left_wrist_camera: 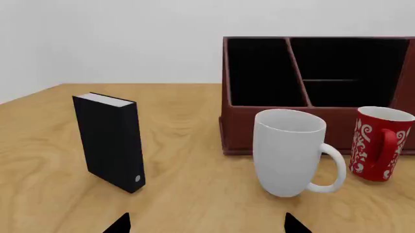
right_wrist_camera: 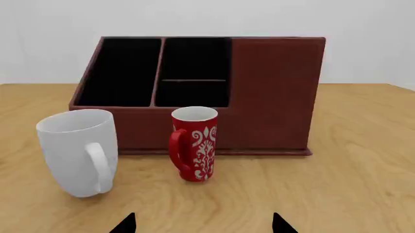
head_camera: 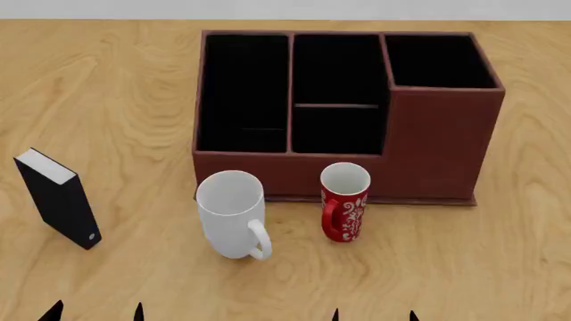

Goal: Pick up the white mug and place it to the right of the caddy.

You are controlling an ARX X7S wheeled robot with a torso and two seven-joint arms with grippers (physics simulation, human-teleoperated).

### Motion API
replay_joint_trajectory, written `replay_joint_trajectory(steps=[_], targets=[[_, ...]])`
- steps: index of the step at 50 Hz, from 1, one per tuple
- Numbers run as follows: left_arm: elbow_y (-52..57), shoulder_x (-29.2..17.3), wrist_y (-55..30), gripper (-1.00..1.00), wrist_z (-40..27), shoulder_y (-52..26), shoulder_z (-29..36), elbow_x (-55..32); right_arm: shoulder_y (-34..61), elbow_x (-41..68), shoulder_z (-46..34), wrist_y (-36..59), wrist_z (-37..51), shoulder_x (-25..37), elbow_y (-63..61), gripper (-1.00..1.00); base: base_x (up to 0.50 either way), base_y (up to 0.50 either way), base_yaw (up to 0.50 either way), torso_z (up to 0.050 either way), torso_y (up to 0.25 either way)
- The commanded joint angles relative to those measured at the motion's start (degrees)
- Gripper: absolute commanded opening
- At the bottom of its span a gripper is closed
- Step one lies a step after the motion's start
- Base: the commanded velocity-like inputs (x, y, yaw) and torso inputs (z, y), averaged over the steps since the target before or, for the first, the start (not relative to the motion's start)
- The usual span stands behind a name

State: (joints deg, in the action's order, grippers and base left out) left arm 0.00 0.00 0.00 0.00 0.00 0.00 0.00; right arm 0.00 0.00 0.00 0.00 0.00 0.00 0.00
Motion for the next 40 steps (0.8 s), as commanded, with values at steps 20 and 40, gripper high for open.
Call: replay_joint_trajectory(steps=[20, 40], targets=[[12.73, -4.65, -6.54, 1.00, -3.96, 0.25, 3.46, -3.18, -1.03, 3.68, -4.08, 11.43, 4.35, 4.58, -20.01, 1.00, 0.00, 0.00, 0.00, 0.025, 0.000], [18.81, -6.05, -19.61, 1.00, -6.55, -11.53, 4.72, -4.86, 6.60, 4.93, -3.86, 26.08, 6.48, 7.49, -34.20, 1.00, 0.00, 0.00, 0.00, 0.050, 0.000]])
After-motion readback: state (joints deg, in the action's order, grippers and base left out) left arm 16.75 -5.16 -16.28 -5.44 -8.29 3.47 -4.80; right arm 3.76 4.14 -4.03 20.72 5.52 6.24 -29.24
